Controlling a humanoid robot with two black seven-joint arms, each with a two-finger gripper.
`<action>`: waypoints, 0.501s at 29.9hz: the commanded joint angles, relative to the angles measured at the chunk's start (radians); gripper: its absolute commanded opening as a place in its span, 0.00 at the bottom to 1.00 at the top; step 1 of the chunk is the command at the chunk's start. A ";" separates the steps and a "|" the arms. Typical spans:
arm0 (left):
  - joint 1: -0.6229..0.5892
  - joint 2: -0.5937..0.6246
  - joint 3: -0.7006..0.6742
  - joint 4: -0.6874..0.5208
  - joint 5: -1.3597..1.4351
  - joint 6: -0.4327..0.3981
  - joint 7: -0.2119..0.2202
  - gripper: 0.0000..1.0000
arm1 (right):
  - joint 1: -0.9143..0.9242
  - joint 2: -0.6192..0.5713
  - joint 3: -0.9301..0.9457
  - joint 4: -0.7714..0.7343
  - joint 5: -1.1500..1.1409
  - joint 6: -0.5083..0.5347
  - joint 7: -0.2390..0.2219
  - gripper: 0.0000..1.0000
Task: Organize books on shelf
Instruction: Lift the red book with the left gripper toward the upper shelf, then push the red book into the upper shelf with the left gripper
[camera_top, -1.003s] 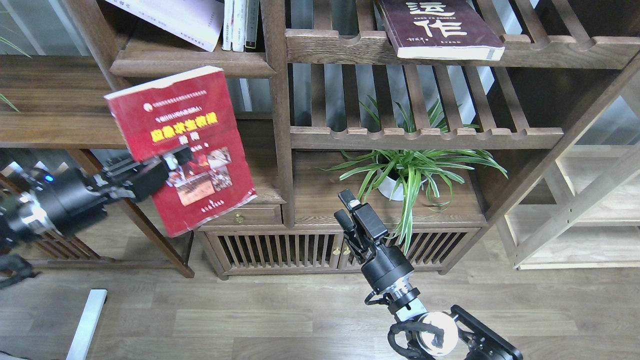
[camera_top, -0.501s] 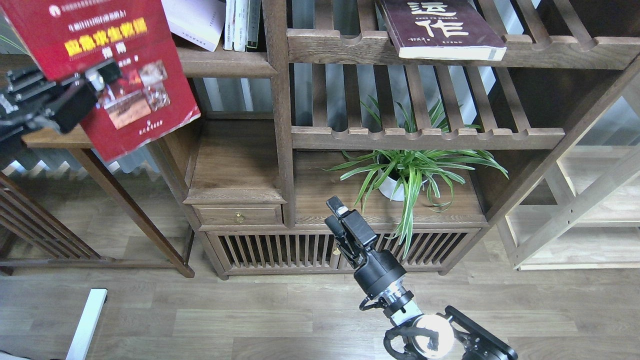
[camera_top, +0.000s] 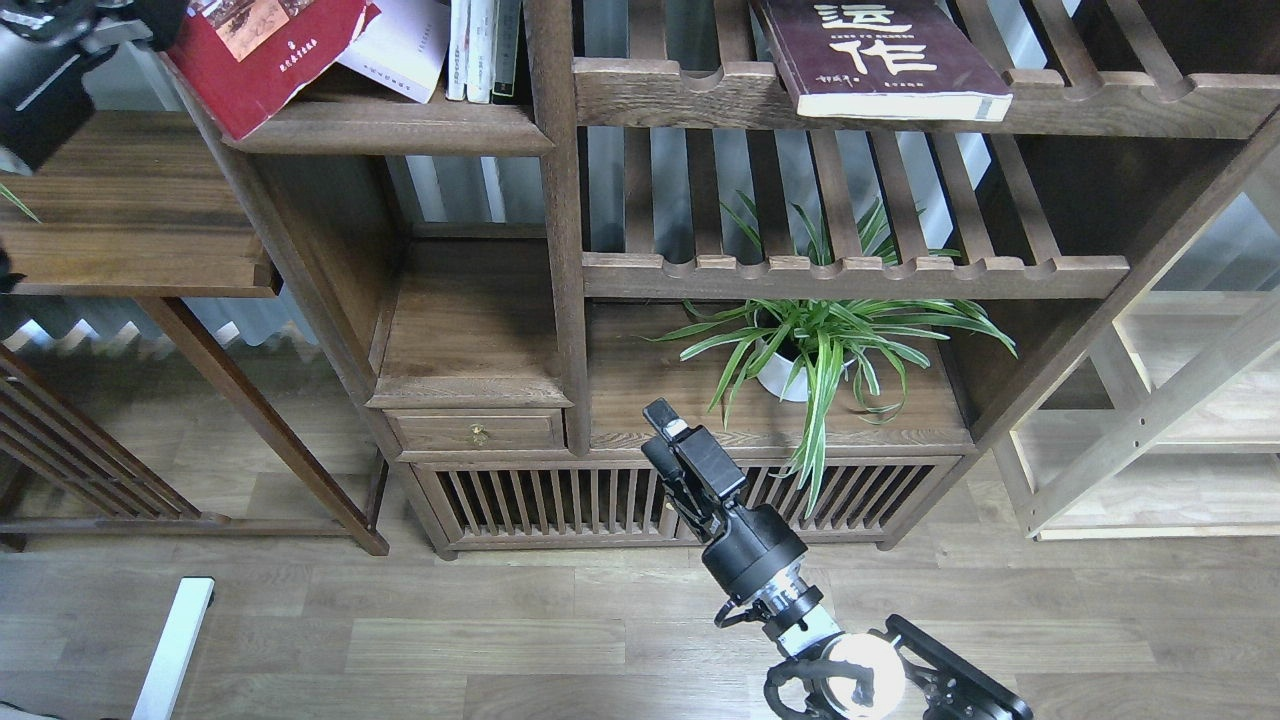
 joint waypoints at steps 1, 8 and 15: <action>-0.050 -0.080 0.019 0.003 0.090 0.126 -0.001 0.00 | 0.000 0.000 0.001 0.006 0.001 0.000 0.000 0.88; -0.188 -0.166 0.130 0.066 0.150 0.285 -0.001 0.00 | 0.001 0.000 0.003 0.006 0.001 0.000 0.000 0.88; -0.311 -0.218 0.225 0.215 0.151 0.316 -0.054 0.01 | 0.003 0.000 0.012 0.006 0.002 0.000 0.000 0.88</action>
